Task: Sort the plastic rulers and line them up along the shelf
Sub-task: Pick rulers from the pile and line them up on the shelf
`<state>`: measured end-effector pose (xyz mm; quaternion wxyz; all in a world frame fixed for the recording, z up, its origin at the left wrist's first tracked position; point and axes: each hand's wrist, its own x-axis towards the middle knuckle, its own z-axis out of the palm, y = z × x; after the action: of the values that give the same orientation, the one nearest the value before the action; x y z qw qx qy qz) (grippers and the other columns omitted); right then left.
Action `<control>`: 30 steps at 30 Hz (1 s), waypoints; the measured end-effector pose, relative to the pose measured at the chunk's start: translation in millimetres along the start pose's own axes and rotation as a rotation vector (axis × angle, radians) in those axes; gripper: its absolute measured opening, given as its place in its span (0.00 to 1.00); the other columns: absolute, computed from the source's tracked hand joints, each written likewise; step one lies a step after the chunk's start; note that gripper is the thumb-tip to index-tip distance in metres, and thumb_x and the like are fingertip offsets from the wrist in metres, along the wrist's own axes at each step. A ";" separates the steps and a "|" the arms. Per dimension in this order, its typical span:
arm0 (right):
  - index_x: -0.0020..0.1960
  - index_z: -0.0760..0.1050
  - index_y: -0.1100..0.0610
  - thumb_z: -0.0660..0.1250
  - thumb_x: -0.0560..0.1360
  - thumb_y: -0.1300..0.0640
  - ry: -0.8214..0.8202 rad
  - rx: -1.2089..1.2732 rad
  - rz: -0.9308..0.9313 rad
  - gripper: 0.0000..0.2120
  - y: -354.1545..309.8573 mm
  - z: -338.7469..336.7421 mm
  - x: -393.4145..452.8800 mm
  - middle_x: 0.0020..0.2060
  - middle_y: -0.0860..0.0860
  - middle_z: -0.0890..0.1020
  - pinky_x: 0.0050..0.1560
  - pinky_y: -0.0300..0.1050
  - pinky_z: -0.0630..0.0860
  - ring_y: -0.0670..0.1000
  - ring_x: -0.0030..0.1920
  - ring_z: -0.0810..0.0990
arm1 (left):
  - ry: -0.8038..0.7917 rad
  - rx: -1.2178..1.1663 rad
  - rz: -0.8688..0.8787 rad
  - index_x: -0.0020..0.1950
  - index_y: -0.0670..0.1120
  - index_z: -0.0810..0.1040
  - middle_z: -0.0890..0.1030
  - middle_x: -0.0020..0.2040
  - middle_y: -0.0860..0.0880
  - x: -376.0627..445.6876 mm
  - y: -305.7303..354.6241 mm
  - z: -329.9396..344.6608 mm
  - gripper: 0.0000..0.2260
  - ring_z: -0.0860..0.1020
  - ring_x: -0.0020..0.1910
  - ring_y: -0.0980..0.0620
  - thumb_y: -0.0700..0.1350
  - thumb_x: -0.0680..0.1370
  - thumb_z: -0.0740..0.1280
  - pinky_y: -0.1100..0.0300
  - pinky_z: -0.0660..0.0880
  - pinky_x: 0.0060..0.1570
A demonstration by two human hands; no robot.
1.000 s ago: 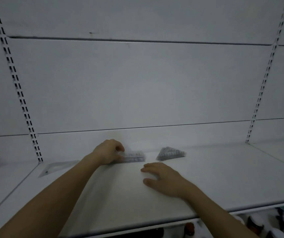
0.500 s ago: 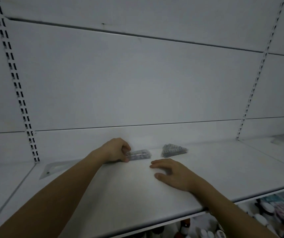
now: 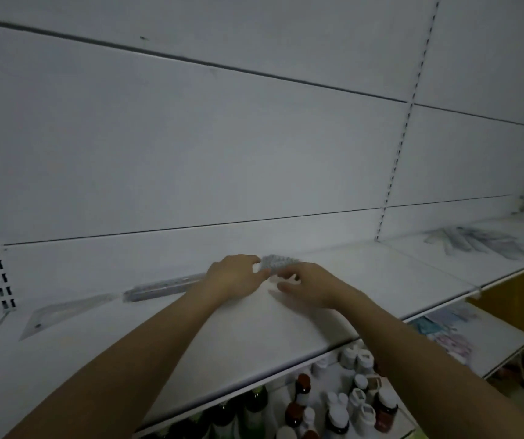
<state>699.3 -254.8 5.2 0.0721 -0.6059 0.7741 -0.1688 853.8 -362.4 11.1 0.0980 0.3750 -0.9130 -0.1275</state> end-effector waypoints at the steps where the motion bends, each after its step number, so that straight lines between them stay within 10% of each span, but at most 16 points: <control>1: 0.65 0.75 0.51 0.62 0.78 0.44 0.015 -0.016 0.015 0.19 8.5 -10.0 -3.0 0.62 0.49 0.78 0.59 0.45 0.72 0.50 0.58 0.77 | -0.032 -0.008 0.011 0.74 0.56 0.65 0.67 0.74 0.52 1.0 11.4 0.4 0.29 0.67 0.71 0.47 0.68 0.77 0.52 0.48 0.64 0.69; 4: 0.64 0.76 0.51 0.60 0.78 0.43 0.050 -0.031 0.087 0.19 37.4 -40.3 -20.6 0.62 0.49 0.78 0.61 0.49 0.73 0.51 0.59 0.77 | -0.104 -0.036 0.050 0.73 0.58 0.64 0.67 0.74 0.53 10.0 50.1 7.0 0.40 0.67 0.71 0.48 0.75 0.67 0.44 0.48 0.64 0.69; 30: 0.67 0.74 0.59 0.60 0.80 0.44 0.168 -0.006 0.506 0.23 416.2 -203.2 -238.6 0.64 0.55 0.77 0.58 0.49 0.74 0.55 0.60 0.76 | -0.085 -0.015 0.318 0.73 0.54 0.67 0.68 0.73 0.49 81.2 480.9 157.5 0.27 0.67 0.70 0.45 0.65 0.78 0.54 0.49 0.64 0.66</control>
<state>315.6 97.0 27.4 0.0457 -0.3774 0.9046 -0.1928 436.4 -64.9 15.8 0.0811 0.2191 -0.9632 -0.1331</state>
